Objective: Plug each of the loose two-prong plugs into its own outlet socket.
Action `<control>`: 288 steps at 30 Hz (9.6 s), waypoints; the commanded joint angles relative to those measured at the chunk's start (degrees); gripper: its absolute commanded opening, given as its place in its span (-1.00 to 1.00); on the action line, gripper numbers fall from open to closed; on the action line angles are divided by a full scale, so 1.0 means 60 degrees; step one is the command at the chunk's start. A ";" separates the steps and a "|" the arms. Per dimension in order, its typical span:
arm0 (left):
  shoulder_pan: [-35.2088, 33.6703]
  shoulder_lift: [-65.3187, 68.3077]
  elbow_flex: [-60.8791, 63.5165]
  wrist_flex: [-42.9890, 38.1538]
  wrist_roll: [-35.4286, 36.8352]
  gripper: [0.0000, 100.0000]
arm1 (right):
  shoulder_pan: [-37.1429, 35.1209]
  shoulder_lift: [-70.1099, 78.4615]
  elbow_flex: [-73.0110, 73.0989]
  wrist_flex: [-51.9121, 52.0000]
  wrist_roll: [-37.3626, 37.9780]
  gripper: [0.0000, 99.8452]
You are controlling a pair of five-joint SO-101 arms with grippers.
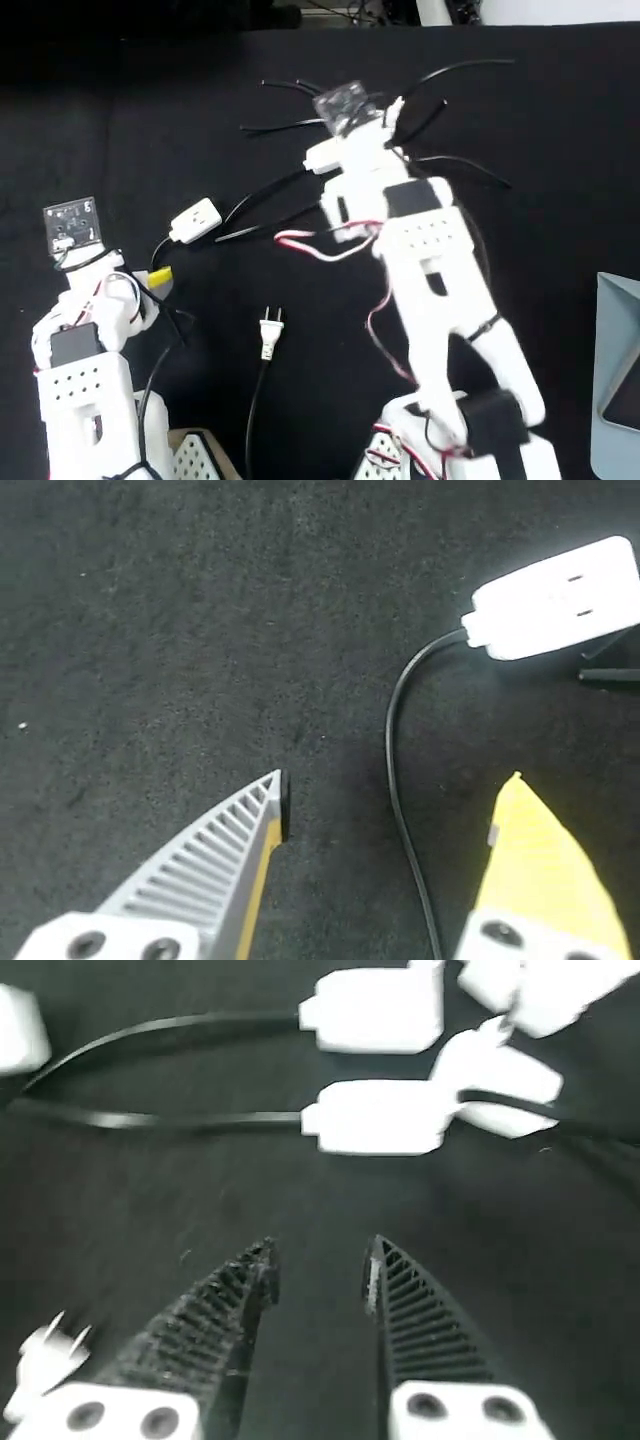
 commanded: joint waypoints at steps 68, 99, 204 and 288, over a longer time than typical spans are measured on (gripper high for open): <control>-0.1033 -0.0029 -0.0359 -0.0190 0.0103 -0.35 | -0.6593 -0.0403 0.6059 -0.3780 0.5070 -0.78; -0.1018 -0.0029 -0.0359 -0.0190 0.0088 -0.35 | -0.4747 -0.0388 0.3216 -0.2505 -0.1216 -0.89; -0.0842 -0.0029 -0.0300 -0.0190 0.0073 -0.35 | -0.0557 0.0344 0.2381 0.0762 0.0747 -0.58; 0.2249 -0.0132 -0.2791 -0.0161 0.1084 -0.35 | -0.4454 -0.5912 0.3524 -0.1685 -0.1421 -0.98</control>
